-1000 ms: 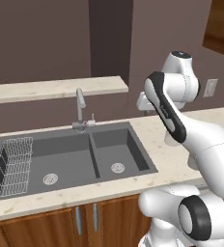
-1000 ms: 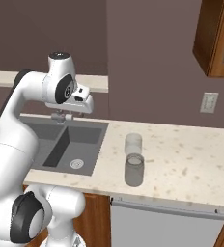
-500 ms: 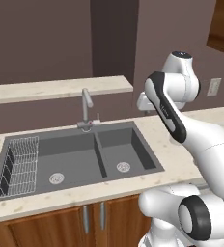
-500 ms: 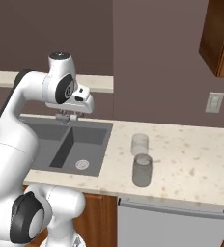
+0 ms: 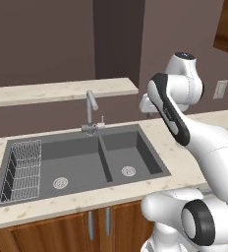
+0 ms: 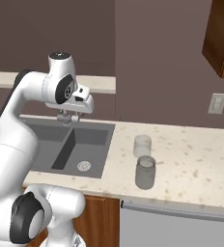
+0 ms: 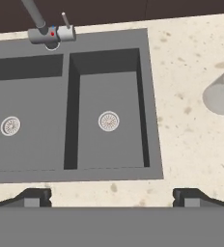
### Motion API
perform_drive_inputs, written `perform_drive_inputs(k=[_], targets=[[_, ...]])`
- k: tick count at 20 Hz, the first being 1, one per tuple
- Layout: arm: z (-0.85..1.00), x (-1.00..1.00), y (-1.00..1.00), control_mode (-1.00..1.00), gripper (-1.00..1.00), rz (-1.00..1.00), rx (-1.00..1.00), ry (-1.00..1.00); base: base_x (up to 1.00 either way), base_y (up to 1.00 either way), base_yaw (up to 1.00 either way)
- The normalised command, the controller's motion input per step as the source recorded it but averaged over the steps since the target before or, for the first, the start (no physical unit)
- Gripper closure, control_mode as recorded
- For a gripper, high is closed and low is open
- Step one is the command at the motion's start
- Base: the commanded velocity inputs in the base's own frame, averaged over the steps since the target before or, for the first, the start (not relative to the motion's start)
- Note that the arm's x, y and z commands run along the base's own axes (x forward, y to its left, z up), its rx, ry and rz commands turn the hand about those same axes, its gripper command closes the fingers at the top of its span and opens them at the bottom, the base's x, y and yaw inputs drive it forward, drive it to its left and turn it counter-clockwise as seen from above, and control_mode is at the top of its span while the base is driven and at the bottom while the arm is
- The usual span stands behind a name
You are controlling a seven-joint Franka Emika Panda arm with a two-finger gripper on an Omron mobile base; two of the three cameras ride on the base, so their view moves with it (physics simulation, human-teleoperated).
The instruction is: Place the jar in the left basin and the glass cup in the right basin of the sink.
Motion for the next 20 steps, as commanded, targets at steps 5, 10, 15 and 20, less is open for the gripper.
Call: perform_drive_inputs(k=[5,10,15,20], targets=[[0.00,0.00,0.00,1.00,-1.00,0.00,0.00,0.00,0.34,0.10,0.00],[0.00,0.00,0.00,1.00,-1.00,0.00,0.00,0.00,0.20,0.09,0.00],[0.00,0.00,0.00,1.00,-1.00,0.00,0.00,0.00,0.04,0.04,0.00],[0.00,0.00,0.00,1.00,-1.00,0.00,0.00,0.00,0.01,0.01,0.00]])
